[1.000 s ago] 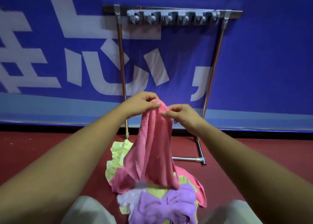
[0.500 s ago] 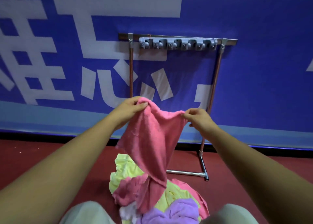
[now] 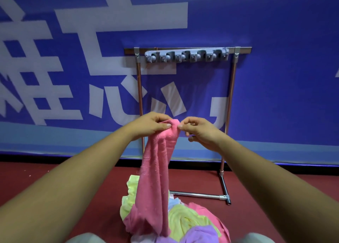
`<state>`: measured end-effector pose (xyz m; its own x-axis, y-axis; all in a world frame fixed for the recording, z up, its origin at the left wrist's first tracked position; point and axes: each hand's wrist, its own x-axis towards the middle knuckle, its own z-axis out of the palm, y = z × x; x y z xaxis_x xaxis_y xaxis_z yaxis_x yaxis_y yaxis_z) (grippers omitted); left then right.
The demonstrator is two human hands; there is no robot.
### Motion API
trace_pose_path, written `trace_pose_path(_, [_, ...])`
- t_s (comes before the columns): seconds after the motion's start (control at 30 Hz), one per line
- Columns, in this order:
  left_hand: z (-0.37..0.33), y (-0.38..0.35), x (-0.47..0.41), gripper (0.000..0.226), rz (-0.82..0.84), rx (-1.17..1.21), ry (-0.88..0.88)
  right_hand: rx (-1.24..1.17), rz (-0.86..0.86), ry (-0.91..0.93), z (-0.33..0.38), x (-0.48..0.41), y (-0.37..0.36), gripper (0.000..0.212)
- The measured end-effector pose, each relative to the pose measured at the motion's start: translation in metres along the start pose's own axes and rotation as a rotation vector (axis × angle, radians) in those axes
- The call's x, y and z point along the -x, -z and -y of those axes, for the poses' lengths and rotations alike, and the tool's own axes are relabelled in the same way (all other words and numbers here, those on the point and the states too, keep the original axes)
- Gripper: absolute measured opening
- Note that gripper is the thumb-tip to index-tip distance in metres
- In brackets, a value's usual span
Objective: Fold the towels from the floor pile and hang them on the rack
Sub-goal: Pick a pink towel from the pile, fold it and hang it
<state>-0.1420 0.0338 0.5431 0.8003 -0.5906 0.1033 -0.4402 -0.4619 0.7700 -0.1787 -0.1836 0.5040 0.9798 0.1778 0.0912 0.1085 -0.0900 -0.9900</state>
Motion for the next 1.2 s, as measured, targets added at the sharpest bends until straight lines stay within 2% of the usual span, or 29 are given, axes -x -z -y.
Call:
trace_pose_path(0.17, [-0.006,0.005,0.001,0.019,0.042,-0.045,0.006,-0.141,0.081,-0.012,0.007,-0.001,0.004,0.020])
trace_pose_path(0.23, [-0.008,0.007,0.000,0.015,0.021,-0.129,-0.002,-0.053,0.098,-0.014,0.010,-0.003,0.007,0.012])
trace_pose_path(0.3, [-0.007,0.010,0.000,0.011,-0.006,-0.209,-0.004,0.183,0.078,-0.015,0.015,-0.004,0.014,0.009])
trace_pose_path(0.4, [0.000,0.013,-0.003,0.016,0.044,-0.411,0.021,0.656,-0.059,0.044,0.023,-0.010,0.027,0.013])
trace_pose_path(0.47, [0.009,0.015,-0.003,0.023,0.145,-0.635,0.084,0.747,-0.183,0.105,0.030,-0.015,0.035,0.014])
trace_pose_path(0.57, [0.025,0.030,0.001,0.022,0.168,-0.723,0.172,0.755,-0.372,0.178,0.037,-0.020,0.048,0.009])
trace_pose_path(0.77, [0.044,0.058,0.005,0.030,0.036,-0.693,0.243,0.691,-0.507,0.121,0.026,-0.027,0.074,0.009])
trace_pose_path(0.9, [0.047,0.059,0.001,0.014,-0.040,-0.612,0.209,0.647,-0.582,0.076,0.015,-0.038,0.078,0.011])
trace_pose_path(0.97, [0.046,0.057,-0.001,0.004,-0.117,-0.428,0.176,0.543,-0.558,0.044,0.010,-0.043,0.079,0.006])
trace_pose_path(1.07, [0.045,0.056,-0.003,0.016,-0.130,0.004,0.122,0.392,-0.533,0.023,0.006,-0.048,0.075,0.009])
trace_pose_path(1.13, [0.042,0.056,-0.003,0.015,-0.108,0.137,0.093,0.326,-0.514,0.031,0.008,-0.049,0.069,0.008])
trace_pose_path(1.2, [0.036,0.055,-0.004,0.018,-0.097,0.174,0.084,0.265,-0.487,0.040,0.010,-0.049,0.063,0.009])
